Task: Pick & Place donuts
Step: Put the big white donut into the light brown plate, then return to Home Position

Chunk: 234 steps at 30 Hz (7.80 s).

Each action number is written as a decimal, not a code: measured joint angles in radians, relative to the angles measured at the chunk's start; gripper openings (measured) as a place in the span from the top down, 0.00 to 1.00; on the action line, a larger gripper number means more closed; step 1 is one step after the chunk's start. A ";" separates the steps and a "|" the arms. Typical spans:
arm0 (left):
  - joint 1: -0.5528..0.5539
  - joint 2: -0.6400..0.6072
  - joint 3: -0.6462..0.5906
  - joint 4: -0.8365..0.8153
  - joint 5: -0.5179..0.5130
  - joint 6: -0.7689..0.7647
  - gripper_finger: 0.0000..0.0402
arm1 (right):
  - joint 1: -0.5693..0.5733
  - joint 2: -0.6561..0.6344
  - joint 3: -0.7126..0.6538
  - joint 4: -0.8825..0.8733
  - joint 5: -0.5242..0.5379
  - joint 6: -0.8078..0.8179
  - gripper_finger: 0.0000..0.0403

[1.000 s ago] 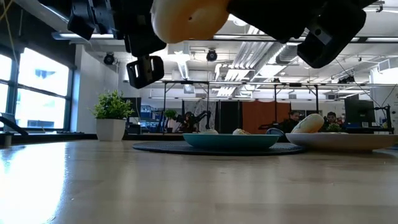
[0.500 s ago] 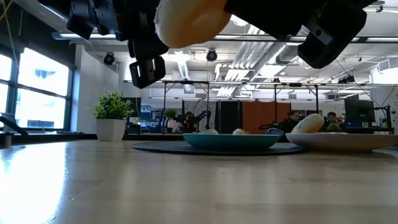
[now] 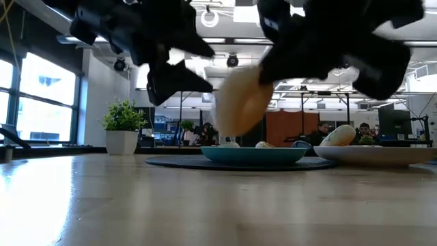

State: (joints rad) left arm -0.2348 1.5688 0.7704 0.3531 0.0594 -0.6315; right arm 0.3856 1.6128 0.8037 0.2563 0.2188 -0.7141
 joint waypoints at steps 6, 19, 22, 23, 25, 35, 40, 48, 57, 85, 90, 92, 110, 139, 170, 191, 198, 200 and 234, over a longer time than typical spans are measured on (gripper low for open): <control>-0.001 0.000 0.000 -0.011 -0.130 0.059 0.41 | 0.090 -0.038 0.000 -0.246 0.705 0.217 0.95; -0.001 0.000 0.000 -0.015 -0.072 0.059 0.41 | 0.213 -0.132 0.000 -1.063 0.819 1.398 0.98; -0.001 0.019 0.000 -0.008 -0.068 0.060 0.41 | 0.195 -0.129 0.000 -1.249 0.640 1.571 0.97; -0.002 0.021 -0.001 -0.022 -0.069 0.060 0.41 | 0.189 -0.128 0.000 -1.305 0.603 1.626 0.97; -0.002 0.021 -0.002 -0.012 -0.068 0.067 0.41 | 0.182 -0.129 0.000 -1.407 0.563 1.709 0.97; -0.002 0.020 0.000 -0.012 -0.068 0.069 0.41 | 0.181 -0.128 0.000 -1.692 0.539 1.872 0.98; -0.002 0.020 0.000 -0.012 -0.068 0.070 0.41 | 0.182 -0.128 0.000 -1.807 0.412 2.027 0.99; -0.001 0.020 0.000 -0.011 -0.057 0.078 0.41 | 0.176 -0.127 -0.001 -1.797 0.374 2.104 0.92; -0.001 0.020 0.000 -0.011 -0.008 0.079 0.41 | 0.122 -0.127 -0.001 -1.702 0.298 2.081 0.82; -0.002 0.019 0.000 0.050 0.065 0.090 0.41 | 0.072 -0.127 0.001 -1.528 0.251 1.825 0.72; -0.002 0.019 0.000 0.049 0.065 0.105 0.41 | 0.072 -0.127 0.001 -1.544 0.246 1.783 0.72; -0.002 0.019 0.000 0.049 0.065 0.105 0.41 | 0.072 -0.127 0.001 -1.562 0.238 1.735 0.72; -0.002 0.019 0.000 0.049 0.064 0.107 0.41 | 0.072 -0.127 0.001 -1.552 0.219 1.699 0.72; -0.001 -0.932 -0.022 -0.790 -0.178 0.481 0.41 | 0.128 -0.531 0.346 -1.457 0.594 1.190 0.77; -0.001 -1.545 -0.359 -0.815 -0.278 0.523 0.41 | 0.033 -1.604 -0.656 -0.239 0.386 0.473 0.78; -0.001 -1.556 -0.520 -0.564 -0.242 0.626 0.41 | 0.033 -1.595 -0.790 -0.082 0.194 0.528 0.78; -0.001 -1.556 -0.539 -0.494 -0.284 0.641 0.41 | 0.033 -1.595 -0.792 -0.068 0.208 0.494 0.78; -0.001 -1.556 -0.539 -0.493 -0.283 0.647 0.41 | 0.033 -1.595 -0.792 -0.095 0.205 0.498 0.78; -0.001 -1.556 -0.702 -0.338 -0.224 0.622 0.41 | 0.033 -1.595 -0.792 -0.170 0.429 0.530 0.78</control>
State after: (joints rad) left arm -0.2359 0.0132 0.0683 0.0147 -0.1648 -0.0092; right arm 0.4183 0.0181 0.0113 0.0860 0.6479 -0.1845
